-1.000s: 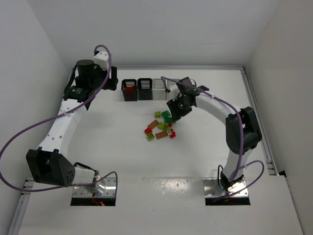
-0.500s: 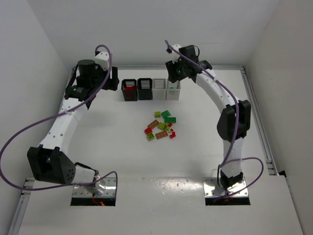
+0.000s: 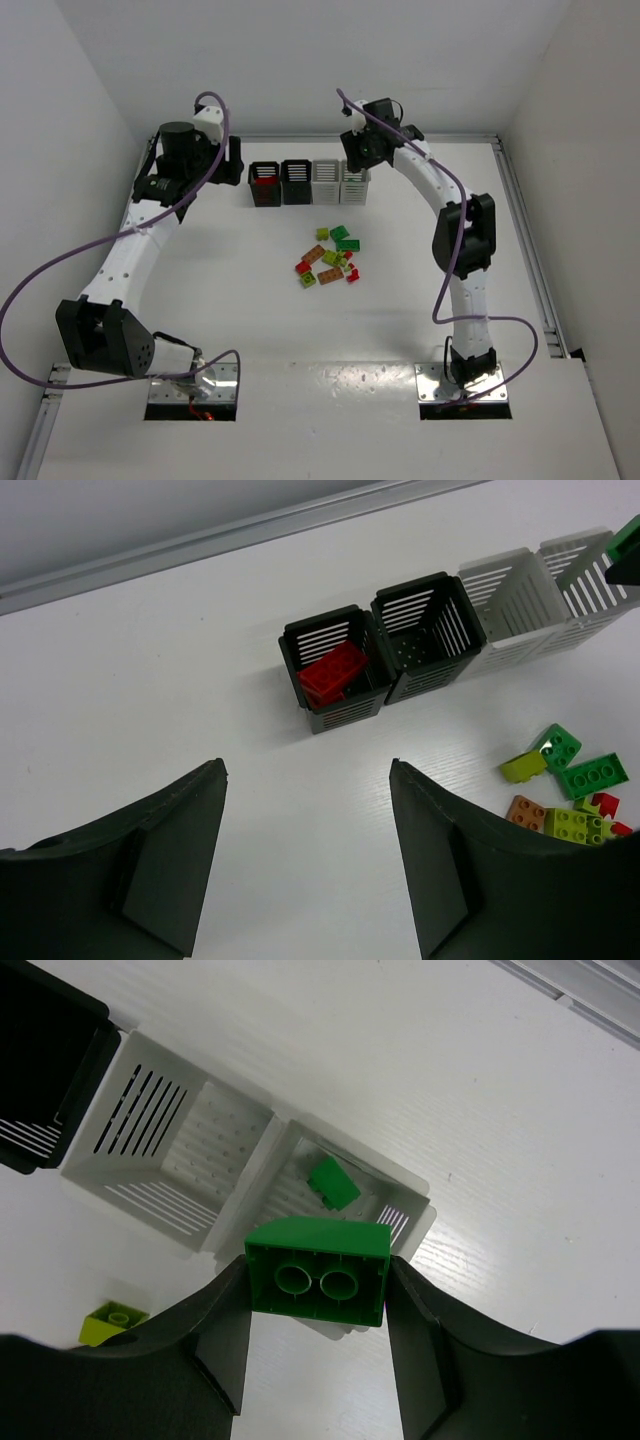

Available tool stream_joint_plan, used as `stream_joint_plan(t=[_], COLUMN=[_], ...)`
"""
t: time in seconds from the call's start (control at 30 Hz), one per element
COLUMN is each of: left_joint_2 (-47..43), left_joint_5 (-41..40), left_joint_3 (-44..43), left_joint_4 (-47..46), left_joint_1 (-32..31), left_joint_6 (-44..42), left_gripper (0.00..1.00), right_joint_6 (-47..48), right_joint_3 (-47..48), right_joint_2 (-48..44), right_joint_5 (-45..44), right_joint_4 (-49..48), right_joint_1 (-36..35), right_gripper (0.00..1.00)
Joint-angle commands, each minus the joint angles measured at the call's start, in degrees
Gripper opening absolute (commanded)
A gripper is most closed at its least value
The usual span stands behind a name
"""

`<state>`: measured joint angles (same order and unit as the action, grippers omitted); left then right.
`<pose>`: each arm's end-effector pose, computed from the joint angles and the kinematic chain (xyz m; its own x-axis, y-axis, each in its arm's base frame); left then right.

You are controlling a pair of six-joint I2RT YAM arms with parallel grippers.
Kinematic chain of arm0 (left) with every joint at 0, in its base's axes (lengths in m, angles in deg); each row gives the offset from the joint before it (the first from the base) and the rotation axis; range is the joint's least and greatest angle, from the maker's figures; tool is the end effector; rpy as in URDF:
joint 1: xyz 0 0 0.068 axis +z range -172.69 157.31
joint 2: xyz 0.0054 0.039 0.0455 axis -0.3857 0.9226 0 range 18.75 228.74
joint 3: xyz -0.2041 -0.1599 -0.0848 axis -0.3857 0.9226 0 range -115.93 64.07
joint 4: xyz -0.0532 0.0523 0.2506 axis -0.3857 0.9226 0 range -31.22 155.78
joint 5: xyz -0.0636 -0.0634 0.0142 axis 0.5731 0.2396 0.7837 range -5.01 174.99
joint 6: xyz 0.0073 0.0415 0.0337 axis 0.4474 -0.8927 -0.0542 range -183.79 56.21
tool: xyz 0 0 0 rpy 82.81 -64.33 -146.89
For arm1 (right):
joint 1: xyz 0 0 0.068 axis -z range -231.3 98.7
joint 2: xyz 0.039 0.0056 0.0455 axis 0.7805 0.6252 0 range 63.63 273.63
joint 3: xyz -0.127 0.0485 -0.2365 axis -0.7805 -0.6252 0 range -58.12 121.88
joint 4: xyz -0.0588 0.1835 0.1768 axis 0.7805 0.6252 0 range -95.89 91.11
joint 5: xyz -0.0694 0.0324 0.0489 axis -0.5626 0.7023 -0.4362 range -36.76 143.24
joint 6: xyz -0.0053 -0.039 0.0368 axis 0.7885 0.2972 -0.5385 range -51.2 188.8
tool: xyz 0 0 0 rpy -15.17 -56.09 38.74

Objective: Sort the legos into containers by color

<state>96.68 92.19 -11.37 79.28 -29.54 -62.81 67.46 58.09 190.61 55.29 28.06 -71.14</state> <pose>0.3101 -0.0419 0.3782 -0.3917 0.0300 -0.9196 0.2263 0.9719 -0.0647 0.4780 0.1738 0.2605 -0.6702 -0.2169 -0.7098 -0.3474 0.9368 0.0418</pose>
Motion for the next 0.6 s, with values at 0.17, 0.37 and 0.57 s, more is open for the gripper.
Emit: stream_joint_plan(t=[0.17,0.37,0.57], left_joint_2=[-0.41,-2.34,-4.19], left_joint_5=[1.24,4.30,3.09], left_joint_3=[-0.67,3.79,9.77], left_joint_4=[-1.16,0.16,5.17], left_joint_1=[0.00,-2.98,-13.17], left_joint_6=[-0.17,-5.44,-11.43], left_gripper=[0.72,0.73,0.72], right_joint_6=[-1.12,-1.64,-3.23], right_joint_3=[3.15,3.15,-6.32], right_joint_2=[0.11,-2.86,-15.25], right_joint_5=[-0.64,-1.16,-1.16], right_joint_4=[-1.26,-0.74,-0.12], right_joint_1=[0.50,0.50,1.20], right_gripper=[0.66,0.75,0.75])
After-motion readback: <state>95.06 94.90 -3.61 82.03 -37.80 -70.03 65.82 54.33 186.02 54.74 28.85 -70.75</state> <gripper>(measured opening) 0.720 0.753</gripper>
